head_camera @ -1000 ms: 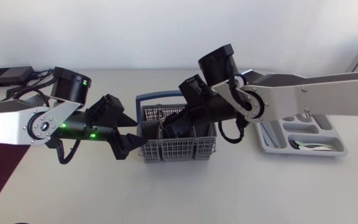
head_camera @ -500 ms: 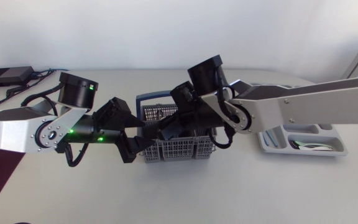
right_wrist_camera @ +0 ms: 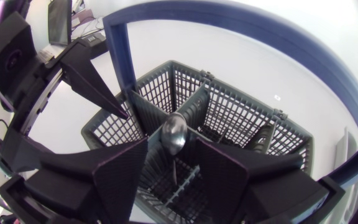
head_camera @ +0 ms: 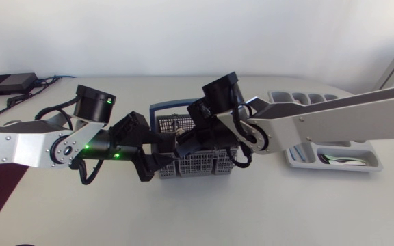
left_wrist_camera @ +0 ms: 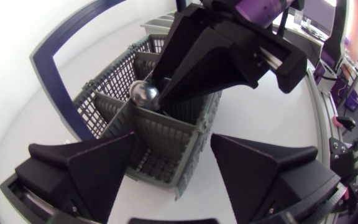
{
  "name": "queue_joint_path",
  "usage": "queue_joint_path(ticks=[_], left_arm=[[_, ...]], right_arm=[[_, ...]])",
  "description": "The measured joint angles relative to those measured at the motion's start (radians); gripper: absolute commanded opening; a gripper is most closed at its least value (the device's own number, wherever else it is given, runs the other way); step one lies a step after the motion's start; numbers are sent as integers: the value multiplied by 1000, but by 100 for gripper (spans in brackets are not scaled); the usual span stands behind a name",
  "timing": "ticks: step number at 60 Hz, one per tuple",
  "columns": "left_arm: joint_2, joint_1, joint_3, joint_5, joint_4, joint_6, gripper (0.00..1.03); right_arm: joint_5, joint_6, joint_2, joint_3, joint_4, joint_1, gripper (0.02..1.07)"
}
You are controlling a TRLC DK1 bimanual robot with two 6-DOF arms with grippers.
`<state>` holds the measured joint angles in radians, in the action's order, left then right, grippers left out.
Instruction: Unload the cutlery basket into the drawer organizer.
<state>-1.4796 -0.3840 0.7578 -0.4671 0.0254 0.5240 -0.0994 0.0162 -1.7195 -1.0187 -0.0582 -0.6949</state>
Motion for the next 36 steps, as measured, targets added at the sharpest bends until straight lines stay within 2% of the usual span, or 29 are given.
queue_joint_path(ticks=[18, 32, 36], left_arm=[[-17, 0, 2, -3, 18, 0, 85], [-34, 0, 12, -3, 22, 0, 85], [-40, 0, 14, -4, 22, 0, 85]], right_arm=[[-6, 7, -34, 0, -44, -4, 59], [-9, 7, -52, 0, -81, -5, 42], [-10, 7, -55, 0, -90, -5, 32]])
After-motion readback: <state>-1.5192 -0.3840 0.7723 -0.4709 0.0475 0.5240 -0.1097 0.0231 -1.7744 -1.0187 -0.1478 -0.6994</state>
